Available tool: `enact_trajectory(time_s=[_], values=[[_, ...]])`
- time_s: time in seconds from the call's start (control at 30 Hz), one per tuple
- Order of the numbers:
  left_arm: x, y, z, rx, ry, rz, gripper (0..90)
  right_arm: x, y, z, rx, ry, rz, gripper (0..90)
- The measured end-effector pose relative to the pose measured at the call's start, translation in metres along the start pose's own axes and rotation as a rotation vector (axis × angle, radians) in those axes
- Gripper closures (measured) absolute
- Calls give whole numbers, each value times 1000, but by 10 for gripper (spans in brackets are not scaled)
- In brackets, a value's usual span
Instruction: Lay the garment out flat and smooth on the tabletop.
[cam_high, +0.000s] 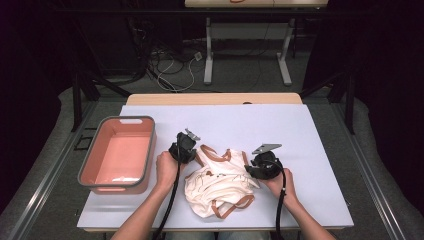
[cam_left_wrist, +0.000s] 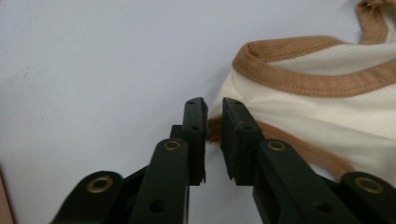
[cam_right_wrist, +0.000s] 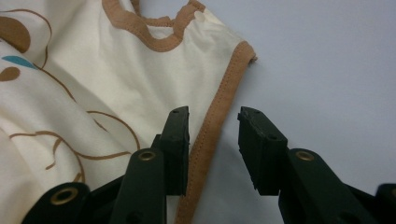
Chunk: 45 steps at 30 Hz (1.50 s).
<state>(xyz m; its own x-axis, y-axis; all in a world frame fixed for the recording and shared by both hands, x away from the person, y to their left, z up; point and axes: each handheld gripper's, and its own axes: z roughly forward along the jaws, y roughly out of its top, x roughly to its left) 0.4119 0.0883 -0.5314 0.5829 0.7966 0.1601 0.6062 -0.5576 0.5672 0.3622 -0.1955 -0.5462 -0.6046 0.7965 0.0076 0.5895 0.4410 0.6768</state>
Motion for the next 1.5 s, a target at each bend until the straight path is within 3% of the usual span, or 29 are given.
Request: enact_trajectory(time_s=[0.07,0.1,0.23,0.37,0.5,0.57,0.8,0.9,0.97,1.0,1.07,1.17,1.27,1.33,1.5], values=[[0,-3,-5,-18,-6,-15,689,0,0,0,-20,6,7,634],[0,-4,-8,-29,-4,-14,632,-1,0,-1,4,-3,3,634],[-10,-12,-26,-68,-70,-31,510,-3,0,-1,3,-9,6,632],[-24,-28,-32,-26,-102,30,481,-5,0,-5,-5,-16,23,635],[-24,-46,-25,21,-115,27,485,-8,-1,-7,18,-11,34,641],[-22,-50,-26,15,-127,11,500,-9,-2,-6,12,-11,41,643],[-23,-63,-36,38,-178,31,558,-9,-4,-6,42,61,63,642],[-23,-66,-39,35,-187,24,560,-6,-5,-3,84,85,80,645],[-21,-67,-39,30,-215,9,547,-5,-4,-2,88,76,49,670],[-22,-67,-39,29,-219,6,543,-4,-4,-3,94,87,68,687],[-25,-68,-38,25,-224,6,535,-2,-4,-2,89,91,44,752],[-28,-67,-38,19,-241,31,589,1,-3,-1,96,96,19,849],[-32,-68,-38,14,-255,47,716,5,1,0,71,43,-45,872],[-34,-68,-39,12,-257,63,778,6,4,1,20,1,-77,872],[-36,-68,-40,0,-230,90,854,8,14,-1,-40,-105,-143,866]])
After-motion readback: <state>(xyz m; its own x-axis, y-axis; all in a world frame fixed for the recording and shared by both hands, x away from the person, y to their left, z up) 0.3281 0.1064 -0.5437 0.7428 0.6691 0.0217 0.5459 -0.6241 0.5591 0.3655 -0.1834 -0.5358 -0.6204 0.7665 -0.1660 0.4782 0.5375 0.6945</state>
